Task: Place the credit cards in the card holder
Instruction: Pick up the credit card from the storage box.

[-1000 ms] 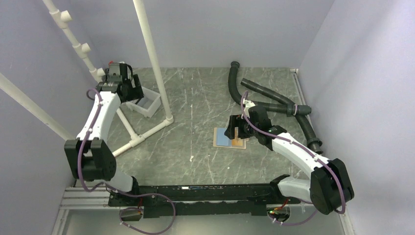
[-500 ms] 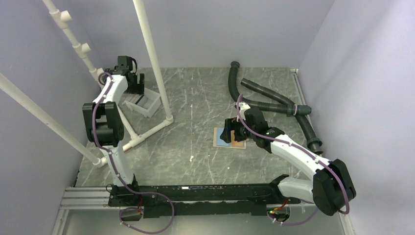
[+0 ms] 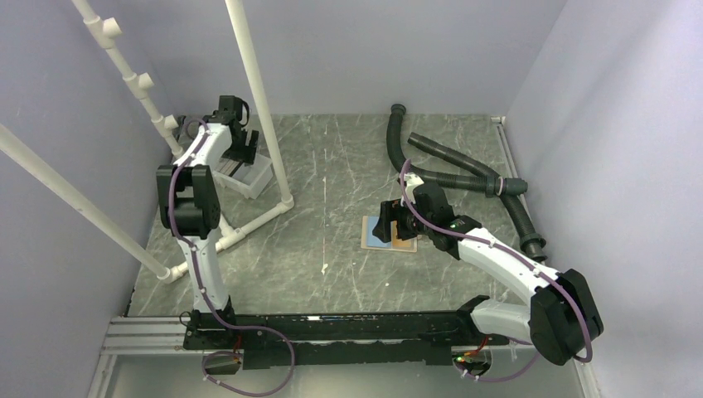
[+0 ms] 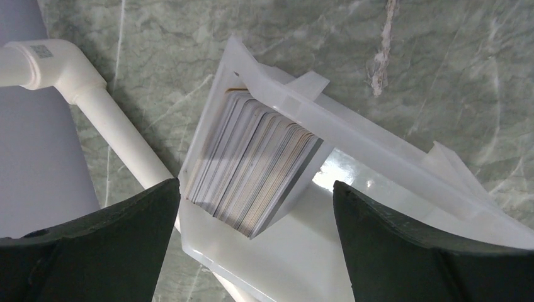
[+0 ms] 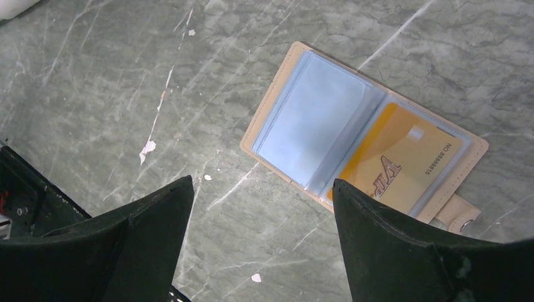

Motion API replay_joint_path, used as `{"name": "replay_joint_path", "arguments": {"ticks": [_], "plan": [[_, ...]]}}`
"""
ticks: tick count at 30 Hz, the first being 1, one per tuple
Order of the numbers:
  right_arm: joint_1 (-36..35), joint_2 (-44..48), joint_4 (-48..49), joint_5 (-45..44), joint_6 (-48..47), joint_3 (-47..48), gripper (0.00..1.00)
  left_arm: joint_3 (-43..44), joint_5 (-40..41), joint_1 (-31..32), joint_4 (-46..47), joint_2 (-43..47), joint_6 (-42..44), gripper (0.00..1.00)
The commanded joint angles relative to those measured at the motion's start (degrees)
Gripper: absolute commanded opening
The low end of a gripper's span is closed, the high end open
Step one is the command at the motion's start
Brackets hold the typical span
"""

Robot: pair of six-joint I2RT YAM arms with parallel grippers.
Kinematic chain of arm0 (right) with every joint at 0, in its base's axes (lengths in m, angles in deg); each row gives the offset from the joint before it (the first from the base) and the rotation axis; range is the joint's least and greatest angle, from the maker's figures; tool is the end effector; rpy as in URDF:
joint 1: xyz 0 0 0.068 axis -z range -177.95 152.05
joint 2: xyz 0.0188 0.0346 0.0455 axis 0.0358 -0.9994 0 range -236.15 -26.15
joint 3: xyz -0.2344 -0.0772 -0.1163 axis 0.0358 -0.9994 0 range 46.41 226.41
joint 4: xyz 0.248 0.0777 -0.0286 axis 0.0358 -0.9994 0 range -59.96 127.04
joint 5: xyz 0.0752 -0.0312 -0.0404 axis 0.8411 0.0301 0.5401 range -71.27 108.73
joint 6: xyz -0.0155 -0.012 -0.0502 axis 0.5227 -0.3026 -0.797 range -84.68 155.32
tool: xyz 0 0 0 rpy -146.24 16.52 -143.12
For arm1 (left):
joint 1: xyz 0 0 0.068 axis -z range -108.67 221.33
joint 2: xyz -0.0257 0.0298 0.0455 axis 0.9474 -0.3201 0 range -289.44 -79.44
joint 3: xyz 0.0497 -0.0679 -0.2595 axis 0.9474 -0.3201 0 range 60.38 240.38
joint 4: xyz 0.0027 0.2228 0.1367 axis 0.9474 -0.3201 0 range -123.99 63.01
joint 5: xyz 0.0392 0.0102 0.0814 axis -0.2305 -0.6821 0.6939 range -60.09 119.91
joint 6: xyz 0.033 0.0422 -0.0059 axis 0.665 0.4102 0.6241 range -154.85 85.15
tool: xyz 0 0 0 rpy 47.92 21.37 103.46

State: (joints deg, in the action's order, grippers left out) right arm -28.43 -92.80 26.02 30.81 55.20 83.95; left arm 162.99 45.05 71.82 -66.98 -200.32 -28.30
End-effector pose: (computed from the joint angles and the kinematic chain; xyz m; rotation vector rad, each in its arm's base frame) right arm 0.2046 0.1291 0.2190 -0.3321 2.3279 0.6894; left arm 0.4640 0.0053 0.2281 0.0609 2.5785 0.3807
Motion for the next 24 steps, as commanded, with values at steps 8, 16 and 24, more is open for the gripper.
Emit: {"name": "replay_joint_path", "arguments": {"ticks": [8, 16, 24], "plan": [[-0.2, 0.6, 2.2, -0.8, -0.7, 0.2, 0.84, 1.9, 5.0, 1.3, -1.0, -3.3, 1.7, 0.92], [-0.2, 0.4, 2.2, -0.9, -0.7, 0.2, 0.84, 3.3, 7.1, 1.3, -1.9, -4.3, 1.6, 0.83], [-0.2, 0.3, 2.2, -0.9, -0.7, 0.2, 0.84, 4.1, 8.0, 1.3, -2.3, -4.1, 1.8, 0.74]]}}
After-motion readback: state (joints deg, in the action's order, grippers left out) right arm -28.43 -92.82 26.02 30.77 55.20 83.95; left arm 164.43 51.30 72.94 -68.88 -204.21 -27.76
